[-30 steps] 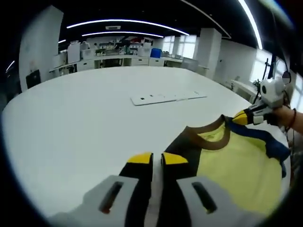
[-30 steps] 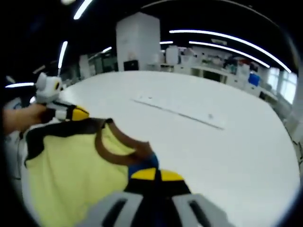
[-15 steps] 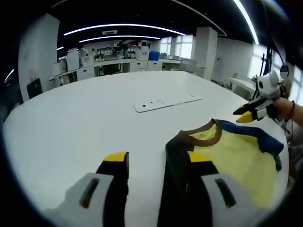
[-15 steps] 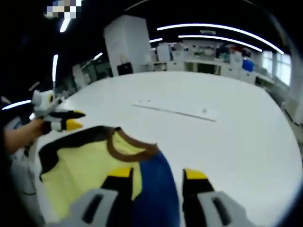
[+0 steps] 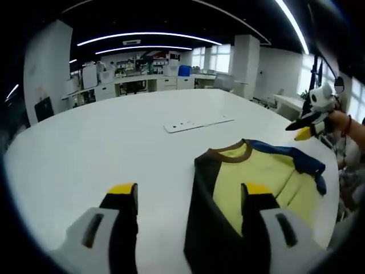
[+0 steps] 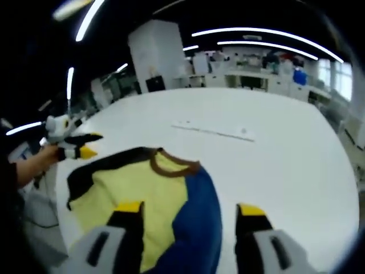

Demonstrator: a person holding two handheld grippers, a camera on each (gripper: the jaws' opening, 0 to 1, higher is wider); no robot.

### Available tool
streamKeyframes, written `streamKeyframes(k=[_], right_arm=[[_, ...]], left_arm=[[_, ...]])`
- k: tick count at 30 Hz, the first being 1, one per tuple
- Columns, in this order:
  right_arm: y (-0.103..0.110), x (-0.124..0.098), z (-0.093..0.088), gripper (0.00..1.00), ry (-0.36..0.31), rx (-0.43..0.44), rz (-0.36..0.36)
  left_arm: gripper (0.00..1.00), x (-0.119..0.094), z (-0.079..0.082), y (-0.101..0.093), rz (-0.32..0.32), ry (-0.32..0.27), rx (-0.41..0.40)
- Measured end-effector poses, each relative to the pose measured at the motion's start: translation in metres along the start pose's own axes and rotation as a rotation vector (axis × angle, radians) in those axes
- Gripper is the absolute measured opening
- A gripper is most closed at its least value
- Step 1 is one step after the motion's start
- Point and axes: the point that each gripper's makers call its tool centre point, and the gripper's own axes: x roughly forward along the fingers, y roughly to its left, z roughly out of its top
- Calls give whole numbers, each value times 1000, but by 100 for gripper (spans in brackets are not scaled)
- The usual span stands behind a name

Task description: Fold the garment on the visible template until the final outline fits inside the template.

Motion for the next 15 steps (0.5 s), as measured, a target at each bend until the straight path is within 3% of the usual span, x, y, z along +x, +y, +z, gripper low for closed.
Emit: streamKeyframes(k=[15], right_arm=[[18, -52, -60, 67, 53, 69, -5]], left_arm=[[73, -57, -28, -19, -29, -2, 29]])
